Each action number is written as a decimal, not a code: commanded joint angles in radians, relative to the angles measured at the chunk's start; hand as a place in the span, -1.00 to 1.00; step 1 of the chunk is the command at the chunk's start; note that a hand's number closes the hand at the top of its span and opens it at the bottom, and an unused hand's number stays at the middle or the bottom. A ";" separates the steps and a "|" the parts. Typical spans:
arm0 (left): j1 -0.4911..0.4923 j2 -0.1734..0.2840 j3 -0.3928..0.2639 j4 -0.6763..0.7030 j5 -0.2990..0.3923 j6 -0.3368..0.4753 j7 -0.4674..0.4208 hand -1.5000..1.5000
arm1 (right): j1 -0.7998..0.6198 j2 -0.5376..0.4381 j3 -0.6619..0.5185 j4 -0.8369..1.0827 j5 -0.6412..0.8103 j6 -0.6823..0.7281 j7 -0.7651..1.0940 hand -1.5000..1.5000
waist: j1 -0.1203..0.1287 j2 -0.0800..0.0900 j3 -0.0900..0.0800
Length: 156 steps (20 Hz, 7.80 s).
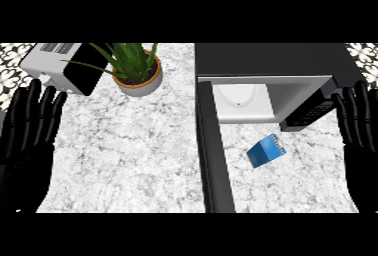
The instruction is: Pick up the milk, place it into the microwave and close the microwave
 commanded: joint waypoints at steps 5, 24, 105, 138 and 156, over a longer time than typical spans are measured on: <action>0.072 -0.005 -0.038 -0.107 -0.085 0.021 0.073 -1.00 | 0.019 -0.019 0.032 -0.100 0.028 0.033 0.085 -1.00 | 0.022 -0.005 0.008; 0.603 -0.045 -0.013 -0.435 0.237 -0.173 0.033 -1.00 | 0.132 0.031 0.109 -0.060 0.092 0.044 0.068 -1.00 | 0.033 -0.006 0.008; 1.059 -0.040 0.227 -0.349 0.512 -0.595 -0.277 -1.00 | -0.521 -0.096 -0.283 1.714 0.115 0.065 -1.025 1.00 | 0.038 0.000 0.009; 0.858 0.054 0.264 -0.224 0.498 -0.590 -0.278 -1.00 | -0.841 -0.239 -0.275 1.869 0.145 -0.280 -0.815 1.00 | 0.148 0.041 0.010; 0.782 0.095 0.267 -0.211 0.497 -0.560 -0.236 -1.00 | -0.791 -0.232 -0.285 1.811 0.085 -0.403 -0.843 1.00 | 0.192 0.056 0.011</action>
